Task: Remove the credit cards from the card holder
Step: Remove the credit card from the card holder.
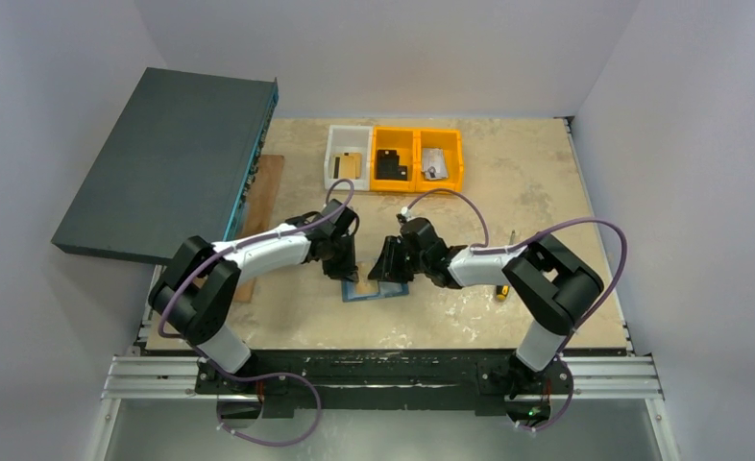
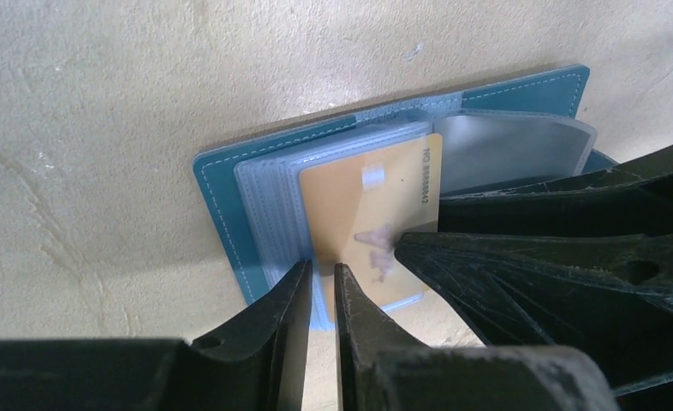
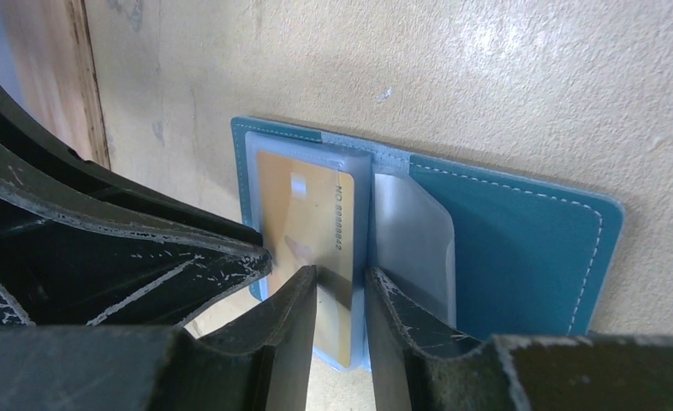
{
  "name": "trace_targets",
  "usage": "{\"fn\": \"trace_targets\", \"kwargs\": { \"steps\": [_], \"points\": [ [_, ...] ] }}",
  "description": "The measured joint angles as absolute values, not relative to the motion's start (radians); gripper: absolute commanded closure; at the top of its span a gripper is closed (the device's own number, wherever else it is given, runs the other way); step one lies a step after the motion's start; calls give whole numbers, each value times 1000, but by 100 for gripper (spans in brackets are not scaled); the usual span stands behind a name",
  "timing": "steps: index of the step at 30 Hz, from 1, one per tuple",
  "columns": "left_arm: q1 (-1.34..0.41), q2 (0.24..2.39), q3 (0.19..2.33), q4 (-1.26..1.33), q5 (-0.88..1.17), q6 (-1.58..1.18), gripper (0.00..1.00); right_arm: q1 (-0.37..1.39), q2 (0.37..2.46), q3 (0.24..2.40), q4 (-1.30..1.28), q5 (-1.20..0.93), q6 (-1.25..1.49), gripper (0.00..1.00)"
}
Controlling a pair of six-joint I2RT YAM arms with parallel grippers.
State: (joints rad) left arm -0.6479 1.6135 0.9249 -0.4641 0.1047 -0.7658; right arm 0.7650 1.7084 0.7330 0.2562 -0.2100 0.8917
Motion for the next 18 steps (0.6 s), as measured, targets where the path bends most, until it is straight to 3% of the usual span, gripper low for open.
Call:
{"fn": "trace_targets", "kwargs": {
  "steps": [8, 14, 18],
  "points": [
    [-648, 1649, 959, -468, 122, -778, 78, 735, 1732, 717, 328, -288, 905, 71],
    [-648, 1651, 959, -477, 99, -827, 98, 682, 1741, 640, 470, -373, 945, 68],
    [-648, 1654, 957, -478, 93, -846, 100, 641, 1763, 592, 582, -453, 984, 69]
  ]
}}
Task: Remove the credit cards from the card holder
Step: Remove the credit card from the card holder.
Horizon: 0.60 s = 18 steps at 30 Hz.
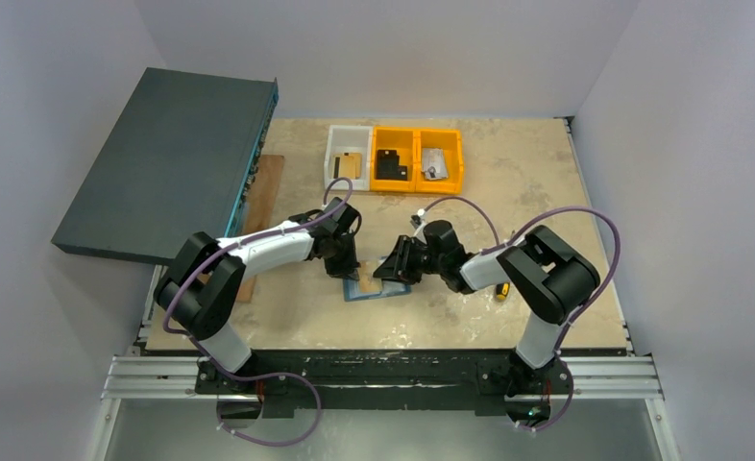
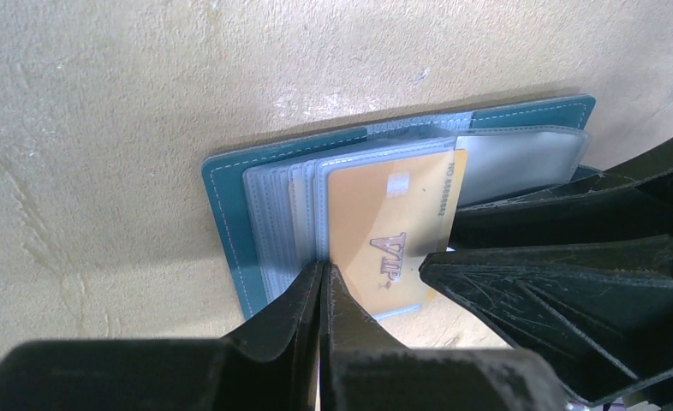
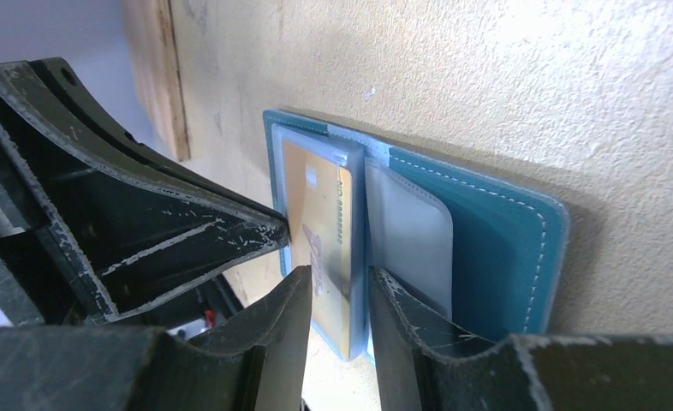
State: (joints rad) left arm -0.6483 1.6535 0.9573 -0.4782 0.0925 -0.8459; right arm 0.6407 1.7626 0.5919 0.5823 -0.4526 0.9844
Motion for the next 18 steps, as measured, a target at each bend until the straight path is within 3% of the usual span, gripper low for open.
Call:
{"fn": "trace_targets", "kwargs": {
  "steps": [7, 18],
  "points": [
    [-648, 1654, 957, -479, 90, -855, 100, 622, 1816, 546, 741, -527, 1060, 76],
    [-648, 1654, 955, -479, 86, -873, 100, 607, 1862, 496, 886, -543, 1146, 98]
  ]
}}
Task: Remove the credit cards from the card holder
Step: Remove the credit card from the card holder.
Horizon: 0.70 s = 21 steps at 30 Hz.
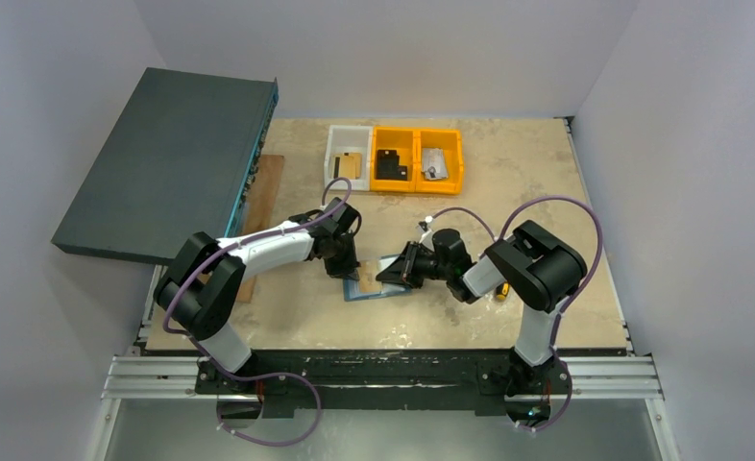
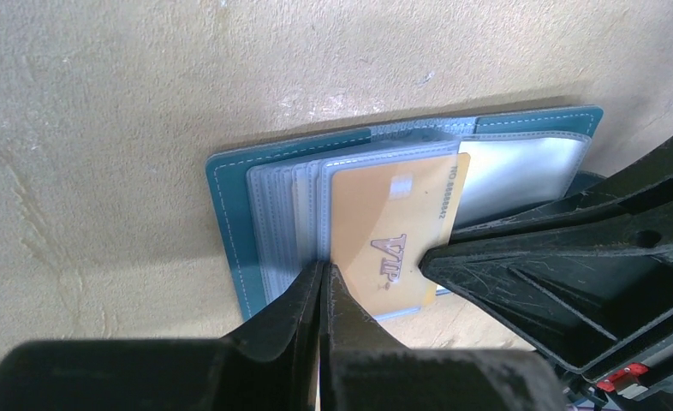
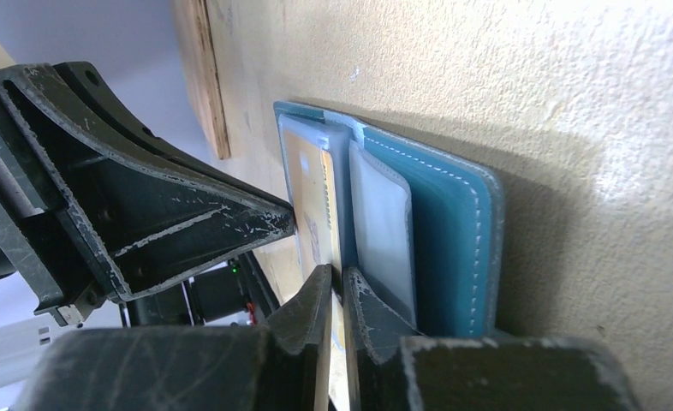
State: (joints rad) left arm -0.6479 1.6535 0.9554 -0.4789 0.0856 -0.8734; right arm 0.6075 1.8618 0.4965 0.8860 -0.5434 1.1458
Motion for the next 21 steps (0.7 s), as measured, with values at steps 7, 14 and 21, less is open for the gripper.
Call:
{"fn": "trace_targets", "kwargs": {
  "steps": [7, 14, 21],
  "points": [
    [-646, 1654, 955, -479, 81, -881, 100, 590, 1862, 478, 912, -548, 1159, 100],
    [-643, 1656, 955, -479, 82, -892, 100, 575, 1861, 462, 934, -557, 1163, 100],
    [-642, 1658, 956, -479, 82, -899, 100, 567, 1849, 460, 911, -553, 1155, 82]
  ]
}}
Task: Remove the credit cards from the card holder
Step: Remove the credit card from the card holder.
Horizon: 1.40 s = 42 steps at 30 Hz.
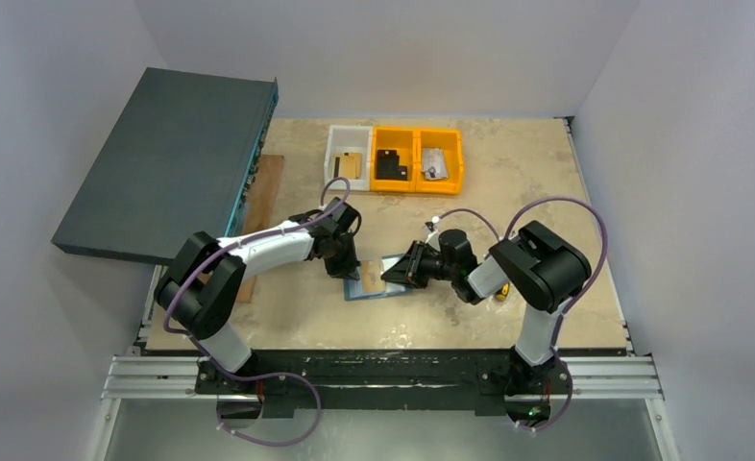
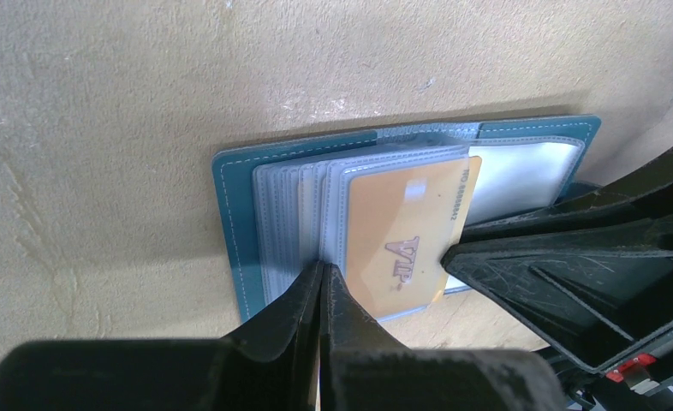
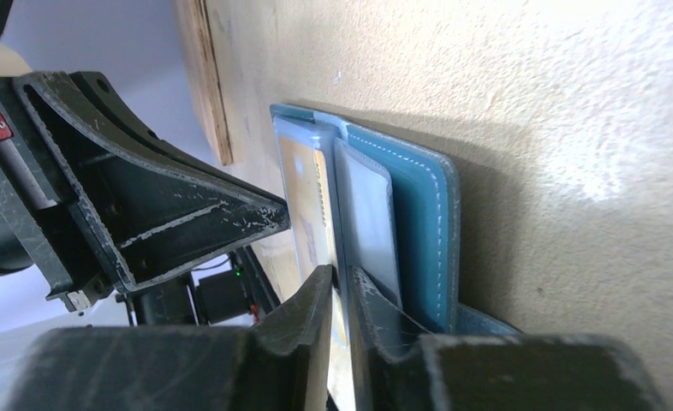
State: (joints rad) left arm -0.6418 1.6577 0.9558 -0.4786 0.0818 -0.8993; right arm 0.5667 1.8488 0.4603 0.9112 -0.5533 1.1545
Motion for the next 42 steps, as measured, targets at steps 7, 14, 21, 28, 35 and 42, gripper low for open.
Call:
{"fn": "trace_targets", "kwargs": {
  "steps": [7, 14, 21, 28, 35, 42],
  "points": [
    [-642, 1660, 958, -480, 83, -899, 100, 555, 1847, 459, 914, -565, 1152, 79],
    [-641, 1666, 965, -487, 86, -899, 100, 555, 1878, 472, 948, -577, 1159, 82],
    [-636, 1673, 971, -494, 96, -899, 100, 555, 1893, 483, 957, -589, 1164, 100],
    [-636, 1690, 997, -526, 92, -898, 100, 554, 1883, 483, 940, -588, 1154, 100],
    [-636, 1697, 1004, -528, 92, -899, 100, 542, 1798, 482, 808, -546, 1082, 100],
    [-636, 1702, 1008, -520, 90, -899, 100, 494, 1777, 482, 746, -542, 1031, 83]
  ]
}}
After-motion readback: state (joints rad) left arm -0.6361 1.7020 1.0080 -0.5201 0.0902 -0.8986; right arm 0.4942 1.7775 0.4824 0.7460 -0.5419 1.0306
